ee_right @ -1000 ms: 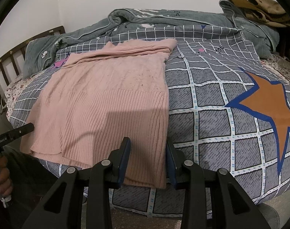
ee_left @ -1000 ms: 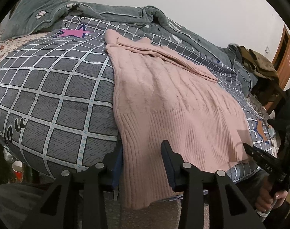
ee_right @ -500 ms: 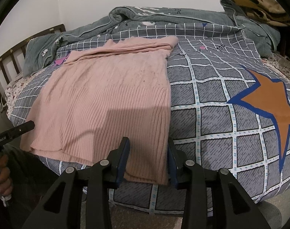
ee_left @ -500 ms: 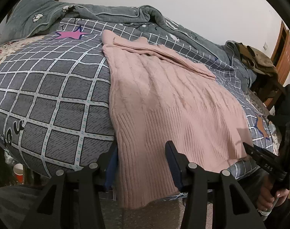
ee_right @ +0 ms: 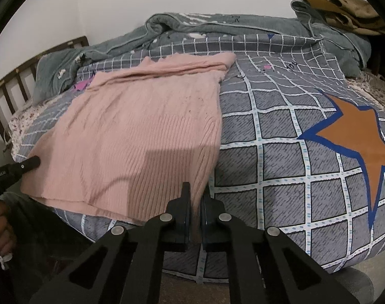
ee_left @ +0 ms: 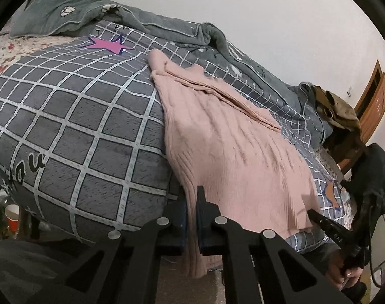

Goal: Fold small clothes
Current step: 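Grasp the sweater hem with both grippers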

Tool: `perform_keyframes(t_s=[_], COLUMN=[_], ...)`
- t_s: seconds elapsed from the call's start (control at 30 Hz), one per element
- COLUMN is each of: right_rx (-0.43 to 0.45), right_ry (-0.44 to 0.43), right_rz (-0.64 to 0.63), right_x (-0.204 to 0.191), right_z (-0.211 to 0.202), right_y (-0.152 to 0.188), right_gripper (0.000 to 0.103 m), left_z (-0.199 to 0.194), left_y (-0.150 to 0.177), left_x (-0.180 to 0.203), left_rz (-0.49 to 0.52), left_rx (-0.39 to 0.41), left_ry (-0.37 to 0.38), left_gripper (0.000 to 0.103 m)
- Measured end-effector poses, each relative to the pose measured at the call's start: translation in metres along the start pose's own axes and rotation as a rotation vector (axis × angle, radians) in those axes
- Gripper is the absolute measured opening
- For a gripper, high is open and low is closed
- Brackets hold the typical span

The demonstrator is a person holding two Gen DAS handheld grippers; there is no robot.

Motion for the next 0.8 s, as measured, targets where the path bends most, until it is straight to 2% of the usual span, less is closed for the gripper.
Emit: perform_keyframes(t_s=[0.17,0.23,0.33,0.43,0.63,0.8], right_rx=[-0.016,-0.015,-0.024,-0.032,-0.055,-0.065], right_ry=[-0.005,-0.006,-0.002,-0.007,-0.029,-0.037], right_rz=[0.023,0.028,0.033,0.042,0.057,0.043], right_x=[0.004,0.005,0.006,0.008,0.012,0.01], right_z=[0.003,0.003,0.003,0.001,-0.001,-0.002], right_y=[-0.001,-0.002,-0.001,0.001,0.007,0.01], right_gripper=[0.008,0.011,0.018,0.025,0.027,0.027], left_z=[0.006,0.007,0.01,0.011,0.006,0.003], left_y=[0.003,0.003,0.007,0.011,0.015,0.018], left_x=[0.0,0.001,0.0,0.002,0.011,0.015], left_rz=[-0.01,-0.018,-0.03,-0.025,0.02,0.023], left_rx=[-0.024,-0.033,-0.057,-0.083,-0.089,-0.085], left_ry=[0.001,0.012,0.017,0.02,0.038,0.028], left_gripper=[0.008,0.008,0.012,0.022,0.036,0.037])
Point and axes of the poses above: each gripper's, at about its wrist camera, not at the fingertips, and z roughly the way its jaws point, x to its right, y to its underside, the point moved 7 cm from there along z, roughly the way its jaws point, and after that the axes turned 13 degrees about z, right-handed, at the moved point
